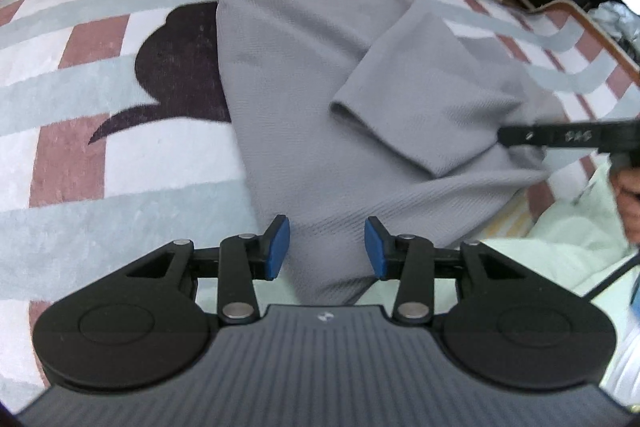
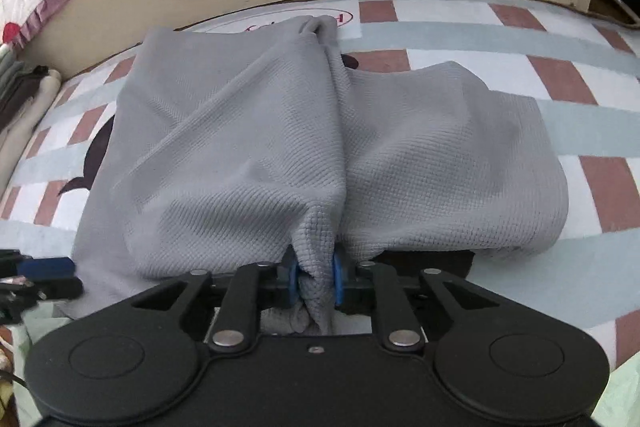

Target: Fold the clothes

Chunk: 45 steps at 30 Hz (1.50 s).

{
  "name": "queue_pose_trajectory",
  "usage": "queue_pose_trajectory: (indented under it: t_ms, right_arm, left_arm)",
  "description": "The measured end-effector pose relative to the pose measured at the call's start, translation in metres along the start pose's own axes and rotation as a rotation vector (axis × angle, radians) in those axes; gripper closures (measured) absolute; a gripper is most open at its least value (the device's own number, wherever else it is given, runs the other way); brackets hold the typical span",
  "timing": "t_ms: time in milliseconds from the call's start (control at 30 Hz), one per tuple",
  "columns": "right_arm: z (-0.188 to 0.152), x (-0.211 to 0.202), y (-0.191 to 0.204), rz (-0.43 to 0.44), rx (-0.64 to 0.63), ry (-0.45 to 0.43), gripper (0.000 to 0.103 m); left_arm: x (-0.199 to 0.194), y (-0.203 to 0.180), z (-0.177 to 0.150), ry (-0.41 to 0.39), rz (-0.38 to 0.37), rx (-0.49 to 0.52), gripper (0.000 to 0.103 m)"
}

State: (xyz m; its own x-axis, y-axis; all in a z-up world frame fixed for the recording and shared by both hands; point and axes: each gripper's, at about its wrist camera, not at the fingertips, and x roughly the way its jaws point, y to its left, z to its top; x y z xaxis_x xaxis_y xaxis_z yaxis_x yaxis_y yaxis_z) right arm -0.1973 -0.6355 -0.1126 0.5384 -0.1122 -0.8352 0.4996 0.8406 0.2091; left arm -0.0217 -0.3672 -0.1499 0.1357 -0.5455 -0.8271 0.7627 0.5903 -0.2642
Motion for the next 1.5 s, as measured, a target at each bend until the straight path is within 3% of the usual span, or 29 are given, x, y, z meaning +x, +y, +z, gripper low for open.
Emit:
queue_pose_trajectory:
  t_ms: [67, 133, 233, 300, 400, 500, 567, 600, 633, 700, 867, 967, 1033, 1100, 1133, 1167, 1200, 1233, 1267, 1367, 1500]
  right_arm:
    - [0.001, -0.005, 0.003, -0.018, -0.049, -0.005, 0.066]
    - [0.000, -0.014, 0.008, -0.061, -0.114, -0.026, 0.055]
    - [-0.005, -0.039, 0.016, -0.054, -0.212, -0.121, 0.054]
    - [-0.002, -0.045, 0.020, -0.002, -0.278, -0.136, 0.054]
    - [0.004, -0.045, 0.027, 0.074, -0.378, -0.138, 0.053]
    - [0.007, -0.038, 0.035, 0.151, -0.472, -0.117, 0.053]
    - [0.004, -0.023, 0.043, 0.173, -0.534, -0.086, 0.052]
    - [0.002, -0.017, 0.046, 0.168, -0.559, -0.082, 0.052]
    - [0.001, -0.013, 0.046, 0.166, -0.563, -0.085, 0.051]
    - [-0.002, -0.004, 0.047, 0.165, -0.570, -0.091, 0.049]
    - [-0.011, -0.003, 0.052, 0.185, -0.518, -0.140, 0.020]
    - [-0.013, -0.002, 0.057, 0.120, -0.533, -0.170, 0.020]
    - [-0.011, -0.008, 0.051, 0.017, -0.481, -0.224, 0.023]
    - [-0.004, -0.018, 0.032, -0.074, -0.372, -0.283, 0.046]
    - [0.001, -0.022, 0.018, -0.097, -0.302, -0.283, 0.069]
    - [0.006, -0.023, 0.001, -0.101, -0.213, -0.261, 0.082]
    - [0.011, -0.025, -0.016, -0.102, -0.124, -0.240, 0.082]
    - [0.011, -0.027, -0.034, -0.089, -0.034, -0.218, 0.084]
    - [0.010, -0.027, -0.052, -0.079, 0.051, -0.190, 0.084]
    - [-0.001, -0.029, -0.086, -0.079, 0.174, -0.157, 0.084]
    - [-0.010, -0.028, -0.116, -0.088, 0.256, -0.132, 0.084]
  left_arm:
    - [-0.003, -0.002, 0.003, 0.002, 0.012, -0.003, 0.063]
    - [-0.015, -0.010, 0.013, -0.060, 0.009, 0.005, 0.063]
    - [-0.023, -0.030, 0.040, -0.121, -0.076, 0.063, 0.061]
    - [-0.013, -0.045, 0.059, -0.126, -0.082, 0.124, 0.052]
    - [0.023, -0.059, 0.084, -0.112, 0.007, 0.236, 0.045]
    - [0.061, -0.058, 0.100, -0.040, 0.058, 0.292, 0.043]
    - [0.076, -0.049, 0.106, 0.040, -0.003, 0.244, 0.052]
    - [0.075, -0.050, 0.106, 0.050, -0.037, 0.255, 0.073]
    - [0.074, -0.051, 0.106, 0.058, -0.072, 0.266, 0.102]
    - [0.070, -0.061, 0.115, 0.089, -0.128, 0.283, 0.101]
    - [0.062, -0.096, 0.154, 0.075, -0.273, 0.200, 0.101]
    - [0.066, -0.124, 0.180, 0.077, -0.395, 0.130, 0.101]
    - [0.069, -0.146, 0.189, 0.062, -0.446, 0.125, 0.100]
    - [0.070, -0.164, 0.196, 0.026, -0.476, 0.119, 0.097]
    - [0.068, -0.167, 0.195, -0.006, -0.487, 0.118, 0.090]
    - [0.066, -0.170, 0.195, -0.038, -0.498, 0.117, 0.086]
    - [0.063, -0.173, 0.195, -0.070, -0.510, 0.116, 0.070]
    - [0.060, -0.173, 0.191, -0.097, -0.504, 0.117, 0.056]
    - [0.059, -0.171, 0.184, -0.115, -0.466, 0.130, 0.054]
    - [0.065, -0.161, 0.163, -0.093, -0.341, 0.205, 0.054]
    - [0.079, -0.128, 0.126, 0.023, -0.221, 0.255, 0.054]
